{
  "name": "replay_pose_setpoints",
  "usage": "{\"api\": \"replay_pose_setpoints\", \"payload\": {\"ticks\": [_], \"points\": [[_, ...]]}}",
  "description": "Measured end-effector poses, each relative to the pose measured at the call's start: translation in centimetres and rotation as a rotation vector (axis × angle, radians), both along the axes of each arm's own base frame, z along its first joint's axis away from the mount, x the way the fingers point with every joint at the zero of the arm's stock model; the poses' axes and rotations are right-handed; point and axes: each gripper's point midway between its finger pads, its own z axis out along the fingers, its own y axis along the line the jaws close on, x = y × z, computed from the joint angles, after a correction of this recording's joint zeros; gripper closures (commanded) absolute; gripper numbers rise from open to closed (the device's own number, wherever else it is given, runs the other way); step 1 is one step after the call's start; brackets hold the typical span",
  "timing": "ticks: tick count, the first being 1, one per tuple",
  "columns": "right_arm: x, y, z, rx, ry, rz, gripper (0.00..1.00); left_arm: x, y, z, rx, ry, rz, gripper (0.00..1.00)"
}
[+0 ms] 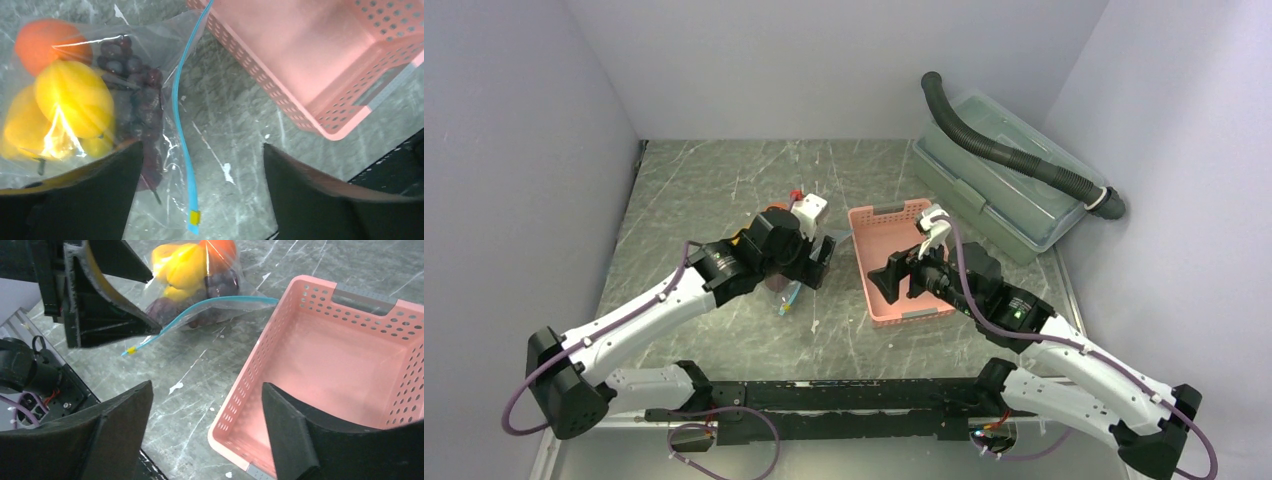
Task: Place the food in the zip-top bag and seal the zipper
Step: Place the zipper food storage bag at the center of the board, then reset both arms
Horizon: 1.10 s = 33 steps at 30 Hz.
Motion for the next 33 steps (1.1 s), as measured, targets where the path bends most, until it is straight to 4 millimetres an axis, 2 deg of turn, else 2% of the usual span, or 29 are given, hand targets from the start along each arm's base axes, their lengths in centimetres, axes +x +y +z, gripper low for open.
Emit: {"api": "replay_pose_setpoints", "payload": {"ticks": [2, 8, 11, 18, 24, 27, 30, 33], "points": [[0.0, 0.0, 0.0, 0.011, 0.008, -0.005, 0.0, -0.3, 0.2, 0.5, -0.002, -0.009, -0.014, 0.0], [-0.2, 0.0, 0.4, 0.063, 0.04, -0.032, 0.0, -0.7, 0.9, 1.7, 0.003, -0.022, -0.015, 0.0], [-0.1, -0.1, -0.1, 0.058, 0.061, -0.046, 0.0, -0.6, 1.6, 2.4, 0.027, -0.028, 0.013, 0.0], [0.8, -1.0, -0.1, 0.103, 0.1, -0.163, 0.0, 0.0, 3.4, 3.7, 0.099, -0.026, 0.079, 0.0], [1.7, -2.8, -1.2, 0.086, 0.132, -0.296, 0.0, 0.5, 5.9, 3.4, 0.141, -0.02, 0.145, 0.0], [2.0, -3.7, -2.2, 0.046, 0.147, -0.345, 0.0, 0.6, 7.9, 3.7, 0.138, -0.048, 0.19, 0.0], [2.2, -4.3, -3.0, 0.01, 0.153, -0.378, 0.0, 0.2, 9.8, 3.8, 0.129, -0.075, 0.233, 0.0], [2.3, -4.8, -3.2, -0.006, 0.151, -0.4, 0.0, -0.3, 10.9, 4.1, 0.099, -0.104, 0.255, 0.0]]}}
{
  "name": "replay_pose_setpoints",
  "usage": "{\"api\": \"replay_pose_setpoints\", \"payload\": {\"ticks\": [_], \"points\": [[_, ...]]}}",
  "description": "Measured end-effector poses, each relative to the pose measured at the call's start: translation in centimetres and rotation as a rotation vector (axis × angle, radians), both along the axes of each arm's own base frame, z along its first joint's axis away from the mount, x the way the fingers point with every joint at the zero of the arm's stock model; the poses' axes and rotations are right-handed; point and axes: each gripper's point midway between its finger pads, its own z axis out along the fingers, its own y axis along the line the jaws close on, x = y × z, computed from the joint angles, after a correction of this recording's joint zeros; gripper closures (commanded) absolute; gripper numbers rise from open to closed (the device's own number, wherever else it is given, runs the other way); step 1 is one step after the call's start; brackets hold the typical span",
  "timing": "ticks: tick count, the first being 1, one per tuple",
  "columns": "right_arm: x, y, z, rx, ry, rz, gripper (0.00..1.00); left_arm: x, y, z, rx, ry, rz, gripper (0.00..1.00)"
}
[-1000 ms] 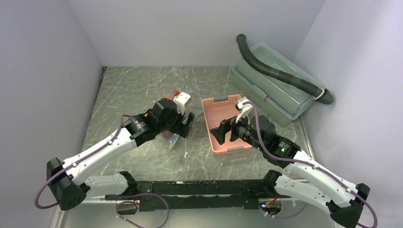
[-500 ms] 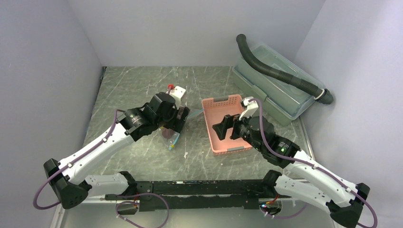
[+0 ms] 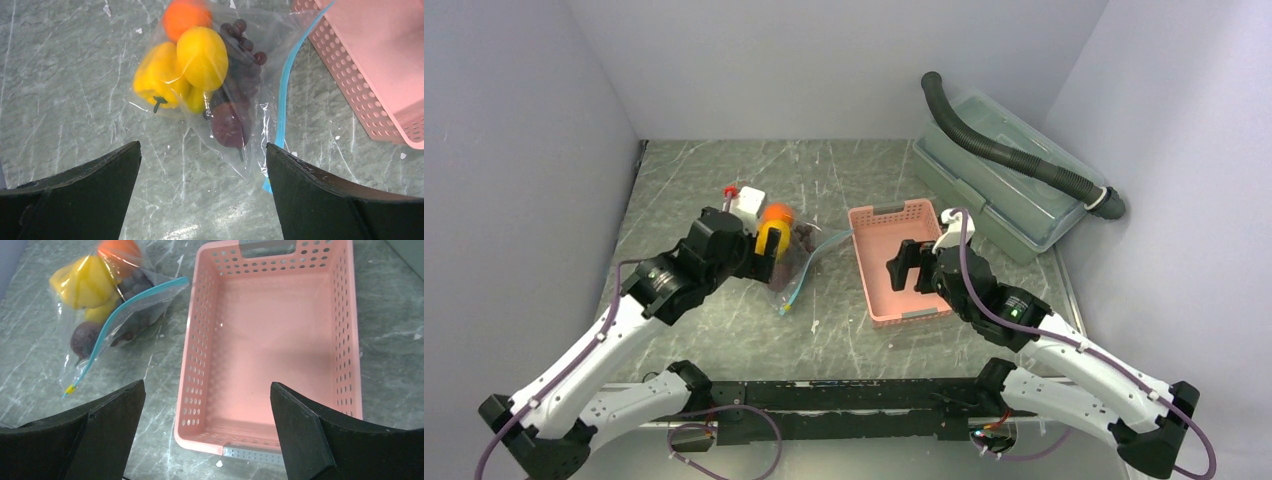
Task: Place the food in the zip-top bag and seal the zipper
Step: Reset both arms
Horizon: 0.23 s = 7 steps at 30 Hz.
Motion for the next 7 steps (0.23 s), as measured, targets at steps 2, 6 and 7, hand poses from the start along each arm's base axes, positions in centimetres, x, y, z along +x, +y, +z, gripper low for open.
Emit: {"api": "replay_pose_setpoints", "payload": {"ticks": [2, 6, 7], "points": [[0.08, -0.26, -0.09, -0.009, -0.001, -0.012, 0.0, -0.41, 0.37, 0.16, -0.02, -0.022, -0.001, 0.0], [0.02, -0.49, -0.13, -0.026, -0.001, -0.011, 0.0, -0.79, 0.47, 0.21, -0.041, -0.043, -0.015, 0.0], [0.0, -0.52, -0.09, -0.026, -0.002, -0.01, 0.0, -0.8, 0.43, 0.19, -0.041, -0.042, -0.018, 0.0]]}}
